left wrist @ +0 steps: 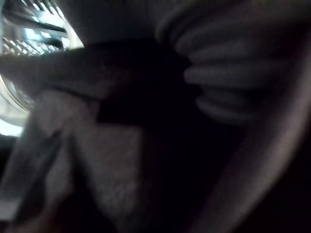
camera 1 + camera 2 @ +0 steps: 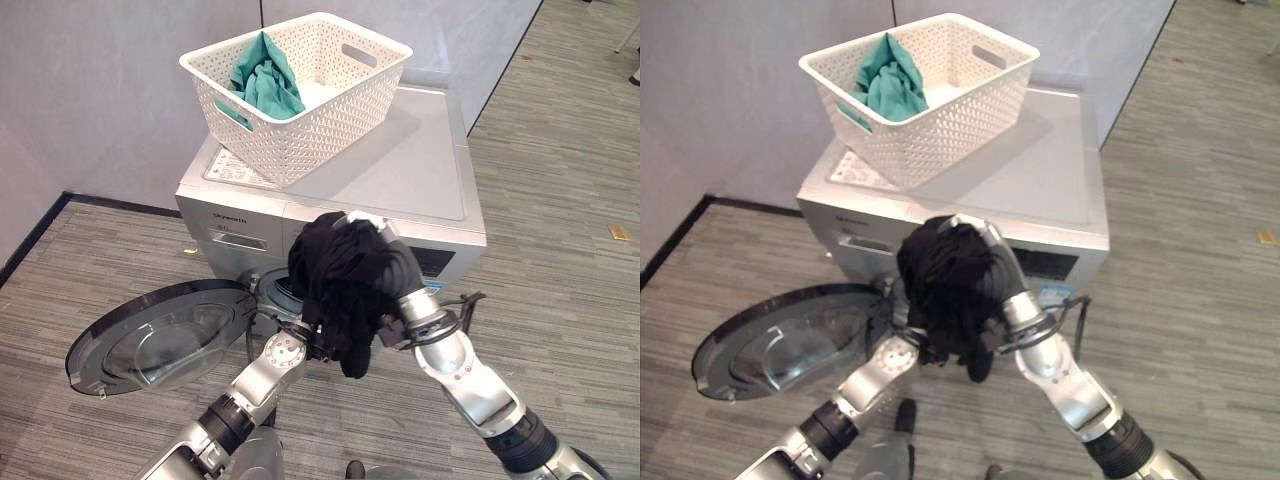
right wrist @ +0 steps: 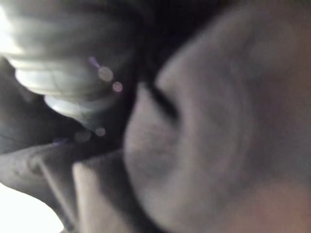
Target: Grab the laundry basket,head to the washer,open it,put in the laundry and shut it.
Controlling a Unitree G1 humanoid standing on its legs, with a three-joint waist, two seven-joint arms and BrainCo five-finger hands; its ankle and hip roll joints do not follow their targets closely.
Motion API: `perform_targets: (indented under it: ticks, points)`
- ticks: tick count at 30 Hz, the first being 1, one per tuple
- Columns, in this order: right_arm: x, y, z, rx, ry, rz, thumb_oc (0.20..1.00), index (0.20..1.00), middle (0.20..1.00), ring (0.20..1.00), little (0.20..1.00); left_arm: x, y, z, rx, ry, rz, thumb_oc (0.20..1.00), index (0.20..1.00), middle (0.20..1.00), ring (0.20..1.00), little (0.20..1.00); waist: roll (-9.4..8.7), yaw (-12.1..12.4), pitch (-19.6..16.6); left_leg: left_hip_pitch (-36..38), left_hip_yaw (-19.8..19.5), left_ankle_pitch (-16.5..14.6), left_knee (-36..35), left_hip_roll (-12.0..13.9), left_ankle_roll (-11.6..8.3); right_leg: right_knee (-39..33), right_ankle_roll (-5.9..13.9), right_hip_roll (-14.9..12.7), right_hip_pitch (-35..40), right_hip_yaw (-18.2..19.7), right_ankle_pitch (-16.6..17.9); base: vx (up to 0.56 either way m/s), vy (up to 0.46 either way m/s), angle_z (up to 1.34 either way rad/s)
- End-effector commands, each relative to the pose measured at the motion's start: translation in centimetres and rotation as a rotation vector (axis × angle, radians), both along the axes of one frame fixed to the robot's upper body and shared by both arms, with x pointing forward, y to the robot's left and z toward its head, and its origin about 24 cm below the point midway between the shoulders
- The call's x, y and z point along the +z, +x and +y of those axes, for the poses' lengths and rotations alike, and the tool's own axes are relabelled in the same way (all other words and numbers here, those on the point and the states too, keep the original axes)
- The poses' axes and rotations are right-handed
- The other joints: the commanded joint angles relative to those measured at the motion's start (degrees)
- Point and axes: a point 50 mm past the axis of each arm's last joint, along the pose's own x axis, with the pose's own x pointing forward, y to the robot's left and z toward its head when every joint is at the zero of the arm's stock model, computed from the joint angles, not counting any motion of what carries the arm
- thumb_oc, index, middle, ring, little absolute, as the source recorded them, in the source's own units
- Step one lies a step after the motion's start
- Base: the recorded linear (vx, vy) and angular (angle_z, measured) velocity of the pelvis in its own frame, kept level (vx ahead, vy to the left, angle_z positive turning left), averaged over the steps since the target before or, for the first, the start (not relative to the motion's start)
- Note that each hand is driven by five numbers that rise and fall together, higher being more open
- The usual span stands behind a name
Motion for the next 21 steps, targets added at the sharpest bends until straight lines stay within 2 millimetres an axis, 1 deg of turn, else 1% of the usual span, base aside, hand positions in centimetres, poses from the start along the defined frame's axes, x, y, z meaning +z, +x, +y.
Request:
perform_targets:
  ticks: [1,2,5,8,12,14,19,20,21]
  points:
    - [2.0,-0.4,0.9,0.088,0.114,-0.07,0.2,0.2,0.2,0.2,0.2,2.0,0.1,-2.9,-0.049,-0.139,-0.058,1.0,1.0,1.0,1.0,1.0,-0.4,-0.5,-3.5,-2.0,3.3,-0.7,-1.8,6.3,-1.78,3.9,-4.66,1.7,-4.2,2.3,-5.8,0.0,0.0,0.0]
    - [2.0,-0.3,1.2,0.104,0.116,-0.064,0.2,0.2,0.2,0.2,0.2,2.1,0.0,-3.4,-0.069,-0.158,-0.043,1.0,1.0,1.0,1.0,1.0,-0.51,-0.6,-3.4,-2.0,3.3,-0.7,-1.9,6.3,-1.76,4.0,-4.67,1.8,-4.3,2.3,-5.8,0.0,0.0,0.0]
    - [2.0,-0.2,1.9,0.138,0.13,-0.049,0.2,0.2,0.2,0.2,0.2,2.4,-0.1,-4.2,-0.102,-0.183,-0.044,1.0,1.0,1.0,1.0,1.0,-0.79,-0.7,-3.3,-1.9,3.5,-0.7,-2.0,6.5,-1.59,4.4,-4.66,1.8,-4.6,2.4,-5.9,0.0,0.0,0.0]
    - [1.9,-0.1,2.1,0.153,0.135,-0.033,0.2,0.2,0.2,0.2,0.2,2.8,-0.1,-4.2,-0.116,-0.186,-0.055,1.0,1.0,1.0,1.0,1.0,-0.86,-0.6,-3.1,-1.9,3.7,-0.8,-2.0,6.4,-1.53,4.6,-4.62,1.7,-4.7,2.4,-5.9,0.0,0.0,0.0]
    - [1.8,-0.2,2.1,0.159,0.136,-0.024,0.2,0.2,0.2,0.2,0.2,3.0,0.0,-3.9,-0.116,-0.192,-0.067,1.0,1.0,1.0,1.0,1.0,-0.9,-0.5,-3.0,-2.0,3.8,-0.9,-1.8,6.3,-1.42,4.6,-4.5,1.6,-4.8,2.3,-5.9,0.0,0.0,0.0]
    - [1.7,-0.2,1.8,0.153,0.137,-0.021,0.2,0.2,0.2,0.2,0.2,3.3,0.1,-3.5,-0.095,-0.204,-0.084,1.0,1.0,1.0,1.0,1.0,-0.92,-0.3,-2.9,-2.0,3.9,-0.9,-1.8,6.1,-1.39,4.6,-4.46,1.4,-4.7,2.2,-5.8,0.0,0.0,0.0]
    - [1.9,-0.2,1.5,0.14,0.146,-0.036,0.2,0.2,0.2,0.2,0.2,3.0,0.4,-2.6,-0.057,-0.178,-0.104,1.0,1.0,1.0,1.0,1.0,-1.16,-0.1,-3.4,-1.7,4.5,-1.0,-2.1,6.2,-1.3,4.1,-4.23,1.2,-4.7,2.3,-5.5,0.0,0.0,0.0]
    - [1.8,-0.2,1.5,0.14,0.147,-0.036,0.2,0.2,0.2,0.2,0.2,3.0,0.4,-2.5,-0.052,-0.181,-0.105,0.824,0.824,0.824,0.824,0.824,-1.17,0.0,-3.5,-1.7,4.6,-1.0,-2.1,6.2,-1.29,4.0,-4.17,1.2,-4.6,2.3,-5.4,0.0,0.0,0.0]
    - [1.8,-0.2,1.5,0.138,0.149,-0.034,0.2,0.2,0.2,0.2,0.2,2.9,0.4,-2.4,-0.044,-0.181,-0.102,0.46,0.46,0.46,0.46,0.46,-1.2,0.0,-3.6,-1.6,4.7,-1.0,-2.3,6.2,-1.27,3.8,-4.12,1.2,-4.6,2.2,-5.4,0.0,0.0,0.0]
